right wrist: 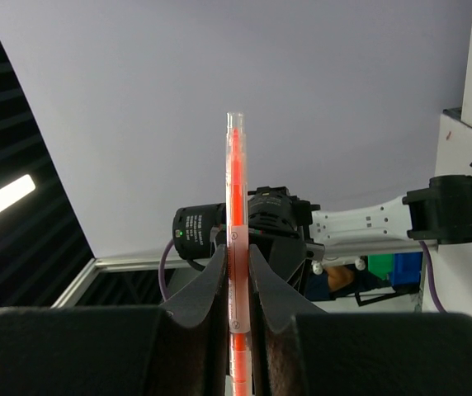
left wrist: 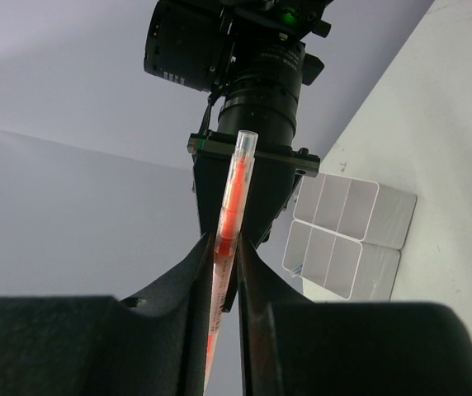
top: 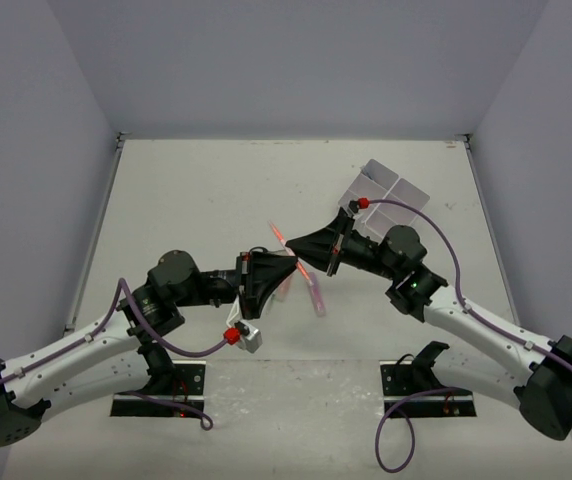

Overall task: Sort the stationery into containers
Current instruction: Close the pen cap on the pen.

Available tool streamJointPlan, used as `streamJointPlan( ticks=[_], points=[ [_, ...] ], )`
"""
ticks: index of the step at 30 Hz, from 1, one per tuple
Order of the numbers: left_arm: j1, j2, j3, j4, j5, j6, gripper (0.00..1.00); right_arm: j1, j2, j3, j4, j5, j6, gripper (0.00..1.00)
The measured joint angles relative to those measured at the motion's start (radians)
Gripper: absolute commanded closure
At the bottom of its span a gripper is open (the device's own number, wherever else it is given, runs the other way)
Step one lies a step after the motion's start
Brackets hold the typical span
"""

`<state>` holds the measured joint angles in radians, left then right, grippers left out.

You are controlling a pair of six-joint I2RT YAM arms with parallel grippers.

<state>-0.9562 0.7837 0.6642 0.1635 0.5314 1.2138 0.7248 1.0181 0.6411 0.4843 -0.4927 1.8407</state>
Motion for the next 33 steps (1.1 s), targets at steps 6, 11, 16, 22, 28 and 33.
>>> streamJointPlan(
  ticks=[6,11,16,22,28,33],
  points=[
    [0.0,0.0,0.008,-0.008,-0.013,-0.009,0.96,0.001,-0.009,0.0,-0.011,0.001,-0.002,1.0],
    [0.0,0.001,0.015,-0.015,-0.013,-0.01,1.0,0.001,-0.012,0.0,-0.017,0.002,-0.002,1.0],
    [0.0,0.003,0.015,-0.016,-0.012,-0.013,1.0,0.001,-0.012,0.0,-0.022,0.002,-0.002,1.0],
    [0.0,0.003,0.015,-0.019,-0.012,-0.023,1.0,0.001,-0.013,0.0,-0.029,0.002,-0.002,1.0],
    [0.0,0.002,0.017,-0.022,-0.001,-0.025,1.0,0.001,-0.029,0.0,-0.049,0.004,-0.005,0.73],
    [0.007,0.002,0.017,-0.025,-0.007,-0.036,1.0,0.007,-0.038,0.0,-0.043,0.001,-0.01,0.69]
  ],
)
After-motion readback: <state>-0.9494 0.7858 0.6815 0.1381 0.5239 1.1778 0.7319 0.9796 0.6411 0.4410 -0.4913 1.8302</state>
